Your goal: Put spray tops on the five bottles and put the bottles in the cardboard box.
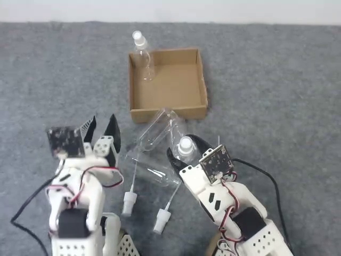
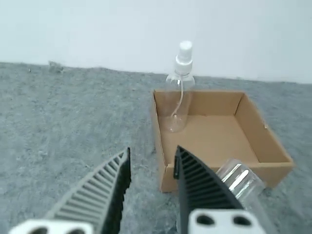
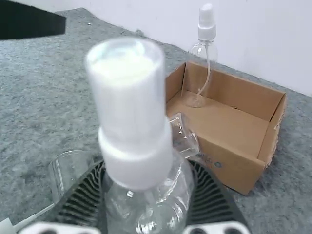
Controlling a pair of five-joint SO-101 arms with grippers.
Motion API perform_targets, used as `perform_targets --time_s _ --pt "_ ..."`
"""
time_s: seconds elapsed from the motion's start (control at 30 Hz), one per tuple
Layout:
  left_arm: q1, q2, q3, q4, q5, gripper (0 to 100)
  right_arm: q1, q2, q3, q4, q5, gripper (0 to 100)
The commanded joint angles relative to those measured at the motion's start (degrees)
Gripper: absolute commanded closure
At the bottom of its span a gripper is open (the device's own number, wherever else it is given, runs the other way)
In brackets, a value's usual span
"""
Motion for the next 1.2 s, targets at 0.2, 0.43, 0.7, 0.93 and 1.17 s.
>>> perform_targets --time_s 0.2,0.43,0.7,0.93,1.17 --pt "-0.4 -4.0 0.5 2.5 0.5 88 0.7 -1.3 -1.1 -0.2 0.7 99.2" --pt "-5.1 -4.8 3.2 2.3 -0.3 88 0.7 -1.3 -5.1 -0.2 0.5 99.2" --pt "-12.5 -4.8 10.4 2.3 -6.6 88 0.7 -0.7 -12.4 -0.2 0.7 99.2" --pt "-13.7 -4.8 13.8 2.3 -6.5 88 0.7 -0.5 -23.0 -0.2 0.8 99.2" --pt "-13.6 -4.8 15.9 -0.1 -6.5 88 0.7 9.6 -32.7 -5.0 4.1 99.2"
